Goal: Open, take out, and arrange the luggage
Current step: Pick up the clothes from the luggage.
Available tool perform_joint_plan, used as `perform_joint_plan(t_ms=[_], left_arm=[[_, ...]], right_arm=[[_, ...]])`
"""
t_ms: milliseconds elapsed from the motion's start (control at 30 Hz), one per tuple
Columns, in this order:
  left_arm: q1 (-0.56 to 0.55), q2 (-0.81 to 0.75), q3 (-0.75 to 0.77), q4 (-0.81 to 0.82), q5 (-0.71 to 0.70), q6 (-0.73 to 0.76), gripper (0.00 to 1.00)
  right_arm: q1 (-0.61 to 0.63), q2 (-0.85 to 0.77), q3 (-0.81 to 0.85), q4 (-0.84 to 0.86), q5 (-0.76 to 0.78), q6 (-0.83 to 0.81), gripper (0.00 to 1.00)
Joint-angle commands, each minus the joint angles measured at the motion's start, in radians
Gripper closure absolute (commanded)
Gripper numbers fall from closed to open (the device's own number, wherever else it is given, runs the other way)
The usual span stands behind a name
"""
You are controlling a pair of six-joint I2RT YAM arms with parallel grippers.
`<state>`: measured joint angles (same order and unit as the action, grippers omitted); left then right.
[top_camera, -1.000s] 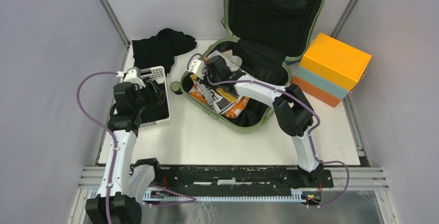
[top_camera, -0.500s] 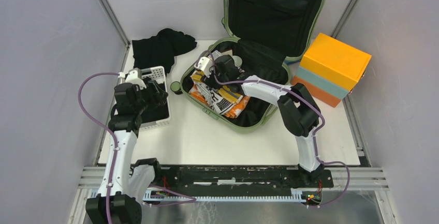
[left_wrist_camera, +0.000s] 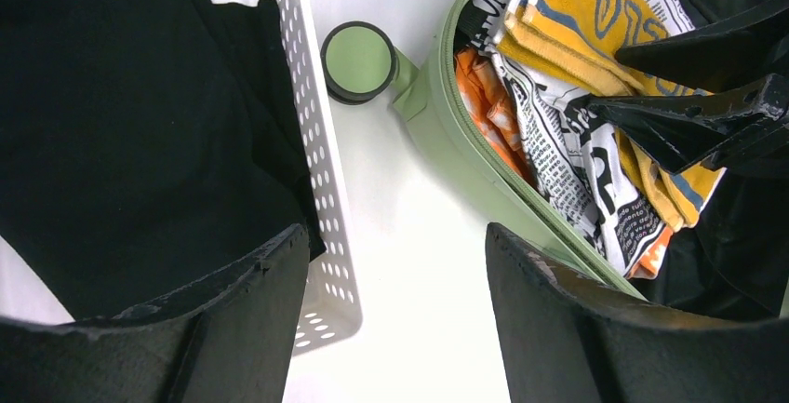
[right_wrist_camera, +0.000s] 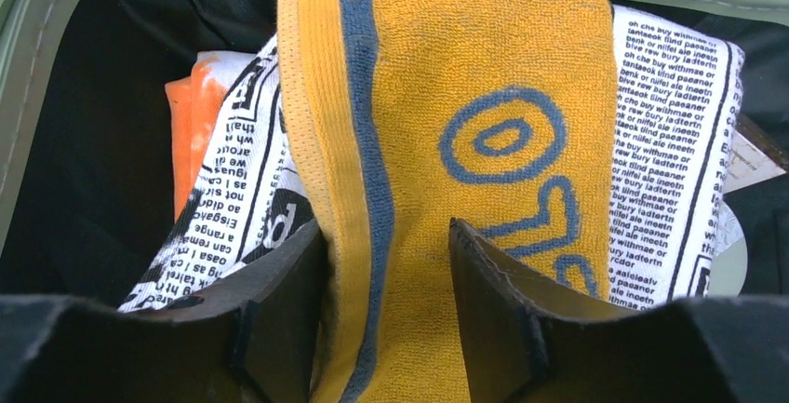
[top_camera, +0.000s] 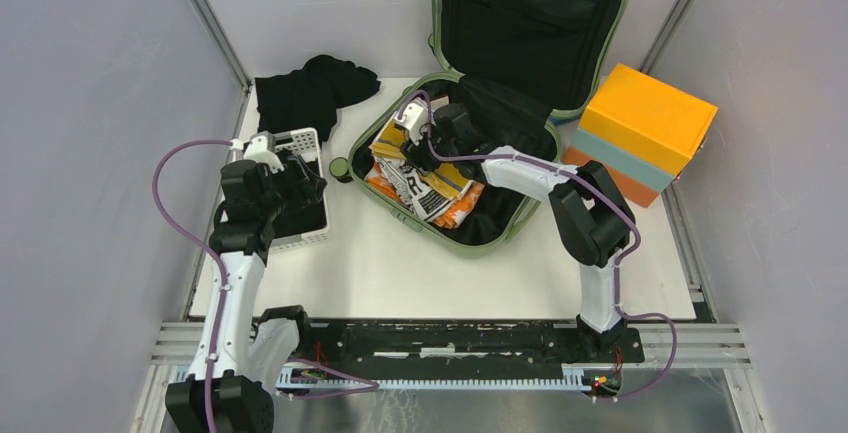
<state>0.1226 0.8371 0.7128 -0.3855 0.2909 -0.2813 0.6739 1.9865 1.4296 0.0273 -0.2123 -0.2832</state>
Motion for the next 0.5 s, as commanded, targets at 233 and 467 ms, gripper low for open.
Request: perform_joint_plan(t_ms=[233, 467], left_arm=[[0.001, -0.005, -0.005, 0.062, 0.044, -0.009, 0.24], [0.002, -0.001, -0.004, 0.063, 0.053, -0.009, 0.24]], right_arm=[[-0.031, -0.063, -0.027, 0.079, -0.091, 0.08, 0.37], [-0.04, -0.06, -0.03, 0.109, -0.113, 0.118, 0.42]])
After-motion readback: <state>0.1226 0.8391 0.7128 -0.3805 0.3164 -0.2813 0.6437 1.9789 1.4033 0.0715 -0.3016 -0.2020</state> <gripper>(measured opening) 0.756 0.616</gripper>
